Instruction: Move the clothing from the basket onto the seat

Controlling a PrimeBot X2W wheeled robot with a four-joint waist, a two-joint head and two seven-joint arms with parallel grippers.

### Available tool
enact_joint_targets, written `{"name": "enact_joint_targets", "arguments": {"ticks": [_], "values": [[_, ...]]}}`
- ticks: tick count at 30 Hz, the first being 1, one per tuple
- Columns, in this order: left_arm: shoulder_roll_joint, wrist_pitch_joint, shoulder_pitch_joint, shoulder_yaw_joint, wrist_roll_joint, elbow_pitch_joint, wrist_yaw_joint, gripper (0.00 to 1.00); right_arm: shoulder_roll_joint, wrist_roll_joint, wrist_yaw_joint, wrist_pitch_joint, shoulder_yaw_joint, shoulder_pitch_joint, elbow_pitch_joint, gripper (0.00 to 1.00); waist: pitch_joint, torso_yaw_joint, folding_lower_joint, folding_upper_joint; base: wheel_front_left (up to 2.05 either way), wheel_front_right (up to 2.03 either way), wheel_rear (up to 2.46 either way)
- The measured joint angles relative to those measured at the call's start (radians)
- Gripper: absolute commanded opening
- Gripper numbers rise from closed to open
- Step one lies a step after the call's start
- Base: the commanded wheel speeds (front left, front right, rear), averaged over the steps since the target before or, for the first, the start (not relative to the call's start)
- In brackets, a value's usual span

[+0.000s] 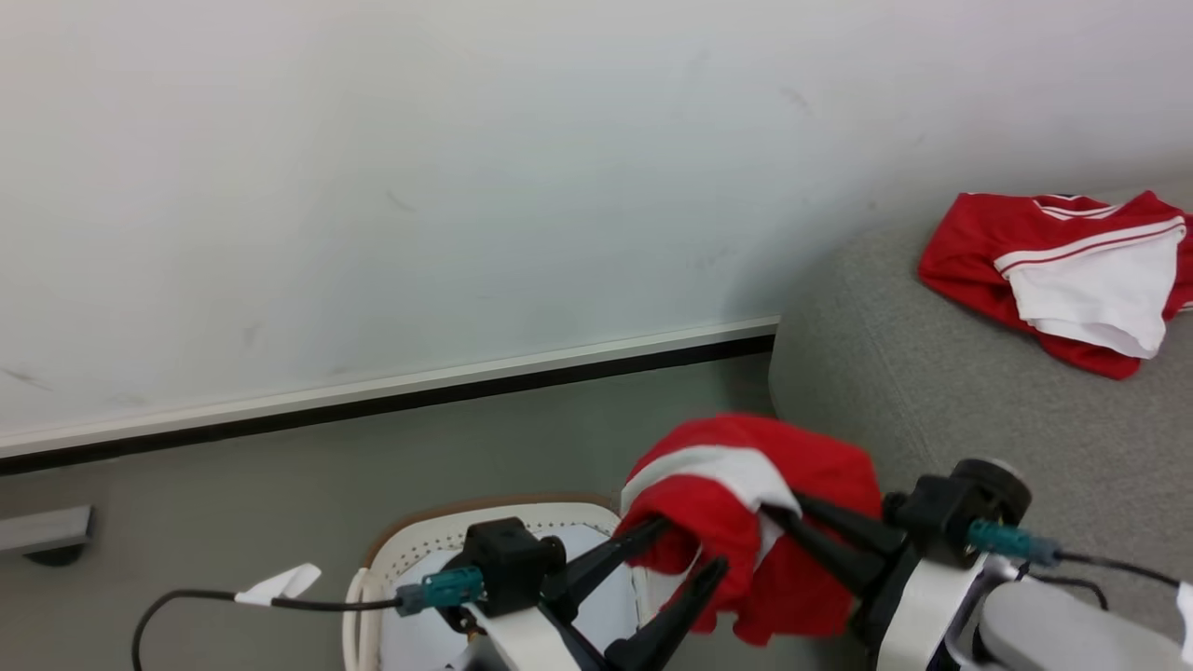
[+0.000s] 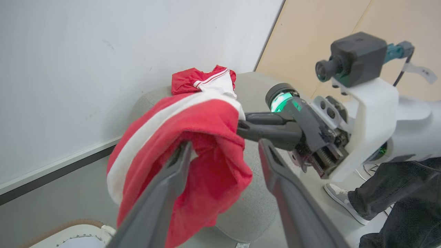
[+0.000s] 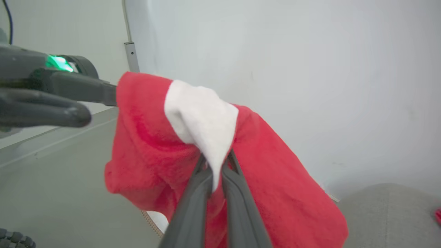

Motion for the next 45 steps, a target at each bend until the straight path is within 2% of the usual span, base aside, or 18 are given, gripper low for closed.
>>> {"name": "enact_joint_targets", "arguments": {"ticks": [8, 22, 32, 37, 45], "values": [[-0.023, -0.026, -0.014, 0.001, 0.009, 0.046, 0.013, 1.00, -0.020, -0.015, 0.000, -0.003, -0.146, 0.018, -0.002, 0.00, 0.020, -0.071, 0.0000, 0.0000, 0.00, 0.00, 0.00], [-0.050, -0.050, -0.092, 0.006, 0.041, 0.093, 0.015, 1.00, -0.014, -0.058, 0.000, -0.003, -0.265, 0.066, -0.035, 0.00, 0.096, -0.207, 0.0001, 0.0000, 0.00, 0.00, 0.00], [-0.058, -0.054, -0.136, 0.009, 0.053, 0.107, 0.016, 1.00, 0.014, -0.112, 0.000, -0.004, -0.389, 0.101, -0.027, 0.00, 0.154, -0.228, 0.0001, 0.0000, 0.00, 0.00, 0.00], [-0.061, -0.046, -0.196, 0.018, 0.073, 0.113, 0.025, 1.00, 0.032, -0.163, 0.000, -0.004, -0.527, 0.100, -0.008, 0.00, 0.224, -0.212, 0.0001, 0.0000, 0.00, 0.00, 0.00], [-0.091, -0.035, -0.354, 0.041, 0.112, 0.138, 0.022, 1.00, 0.073, -0.245, 0.000, -0.004, -0.824, 0.023, 0.080, 0.00, 0.381, -0.167, 0.0002, 0.0000, 0.00, 0.00, 0.00]]}}
